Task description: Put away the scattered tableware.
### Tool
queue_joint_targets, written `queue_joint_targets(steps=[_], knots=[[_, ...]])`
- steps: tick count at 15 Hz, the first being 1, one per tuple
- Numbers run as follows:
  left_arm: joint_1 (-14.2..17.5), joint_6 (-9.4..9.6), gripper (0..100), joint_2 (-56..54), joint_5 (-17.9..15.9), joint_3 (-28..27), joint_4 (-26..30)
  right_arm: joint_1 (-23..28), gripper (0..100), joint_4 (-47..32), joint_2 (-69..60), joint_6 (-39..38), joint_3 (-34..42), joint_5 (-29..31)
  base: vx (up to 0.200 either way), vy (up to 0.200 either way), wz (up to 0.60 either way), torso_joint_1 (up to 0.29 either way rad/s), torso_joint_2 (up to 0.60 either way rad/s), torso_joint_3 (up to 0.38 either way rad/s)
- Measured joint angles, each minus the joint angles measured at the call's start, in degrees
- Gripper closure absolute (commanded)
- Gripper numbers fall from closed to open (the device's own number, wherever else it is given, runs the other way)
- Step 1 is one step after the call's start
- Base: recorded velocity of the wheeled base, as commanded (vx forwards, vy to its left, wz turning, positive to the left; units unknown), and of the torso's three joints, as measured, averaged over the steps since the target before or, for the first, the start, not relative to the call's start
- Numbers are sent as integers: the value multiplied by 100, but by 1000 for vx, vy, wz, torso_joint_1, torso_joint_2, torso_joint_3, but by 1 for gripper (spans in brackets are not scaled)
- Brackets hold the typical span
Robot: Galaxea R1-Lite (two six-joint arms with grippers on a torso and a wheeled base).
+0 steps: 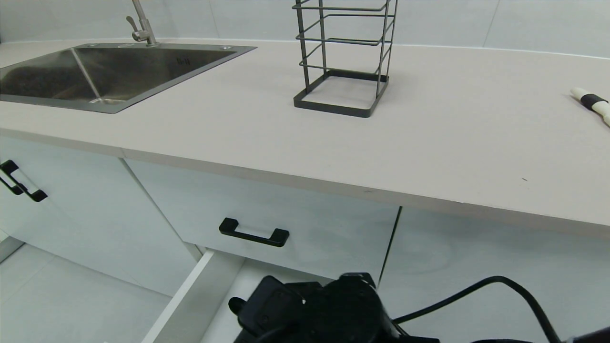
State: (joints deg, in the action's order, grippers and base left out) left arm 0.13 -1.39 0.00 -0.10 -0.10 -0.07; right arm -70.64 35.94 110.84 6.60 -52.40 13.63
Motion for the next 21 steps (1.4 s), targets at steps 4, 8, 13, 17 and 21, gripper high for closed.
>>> queue_joint_targets(steps=[4, 8, 13, 17, 21], knots=[[2, 0, 0, 0, 0, 0, 0, -13, 0, 422, -866, 24, 1662, -182, 0, 0, 0, 0, 0, 0], [2, 0, 0, 0, 2, 0, 0, -5, 0, 443, -1952, 71, 2823, -316, 0, 0, 0, 0, 0, 0], [2, -5, 0, 0, 0, 0, 2, -5, 0, 429, -3829, 308, 3796, -224, 0, 0, 0, 0, 0, 0], [5, -2, 0, 0, 0, 0, 0, -7, 0, 396, -5806, 580, 4424, -110, 0, 0, 0, 0, 0, 0], [0, 0, 0, 0, 0, 0, 0, -9, 0, -373, -7949, 790, 4439, -102, 0, 0, 0, 0, 0, 0]])
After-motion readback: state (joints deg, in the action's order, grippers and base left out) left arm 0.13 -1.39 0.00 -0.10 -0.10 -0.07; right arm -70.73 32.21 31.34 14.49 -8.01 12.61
